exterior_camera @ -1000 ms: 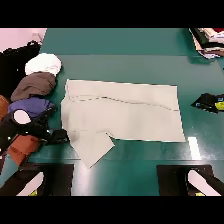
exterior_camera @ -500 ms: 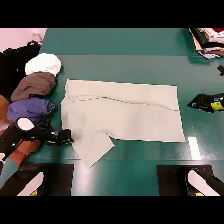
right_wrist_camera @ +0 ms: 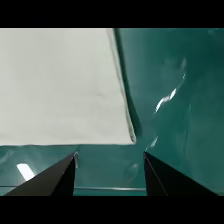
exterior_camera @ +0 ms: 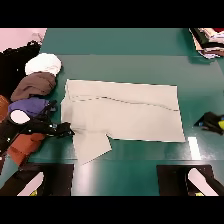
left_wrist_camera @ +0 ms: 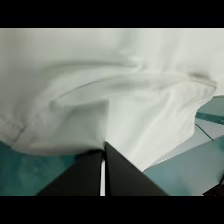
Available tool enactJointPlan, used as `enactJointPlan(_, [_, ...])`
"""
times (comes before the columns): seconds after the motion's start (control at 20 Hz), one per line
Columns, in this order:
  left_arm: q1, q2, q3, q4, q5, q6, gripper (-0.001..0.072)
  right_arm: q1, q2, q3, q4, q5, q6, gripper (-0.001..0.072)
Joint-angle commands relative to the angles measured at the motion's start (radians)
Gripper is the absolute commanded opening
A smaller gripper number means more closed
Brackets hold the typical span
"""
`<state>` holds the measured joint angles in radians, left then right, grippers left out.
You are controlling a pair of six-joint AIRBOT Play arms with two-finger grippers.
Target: Fold the shirts.
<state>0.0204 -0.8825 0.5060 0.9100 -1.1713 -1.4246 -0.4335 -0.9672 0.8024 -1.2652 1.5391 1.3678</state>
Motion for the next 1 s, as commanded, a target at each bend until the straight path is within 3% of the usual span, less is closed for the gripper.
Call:
enactJointPlan(0.0, [0.0, 0.001, 0.039, -0.005, -0.01, 0.019, 0.0025, -0.111, -0.01, -0.17, 0.002, -0.027, 0.0, 0.0482])
enactJointPlan(0.4, [0.0, 0.0, 0.039, -0.003, -0.011, 0.019, 0.0025, 0.009, -0.169, -0.225, 0.095, -0.181, 0.0, 0.0424])
enactJointPlan(0.5, [0.0, 0.0, 0.039, 0.002, -0.015, 0.023, 0.0025, 0.057, -0.195, -0.198, 0.089, -0.185, 0.0, 0.0218])
enactJointPlan(0.55, [0.0, 0.001, 0.041, 0.004, -0.021, 0.053, 0.0025, 0.077, -0.198, -0.185, 0.087, -0.177, 0.0, 0.0175])
enactJointPlan(0.6, [0.0, 0.001, 0.05, 0.011, -0.034, 0.063, 0.0024, 0.089, -0.191, -0.177, 0.083, -0.164, -0.001, 0.004])
enactJointPlan(0.65, [0.0, 0.002, 0.068, 0.027, -0.058, 0.063, 0.0024, 0.099, -0.172, -0.167, 0.069, -0.15, -0.001, 0.0014])
enactJointPlan(0.95, [0.0, 0.195, 0.102, 0.08, -0.229, -0.02, 0.0023, 0.105, 0.068, -0.068, -0.138, 0.043, -0.009, 0.0014])
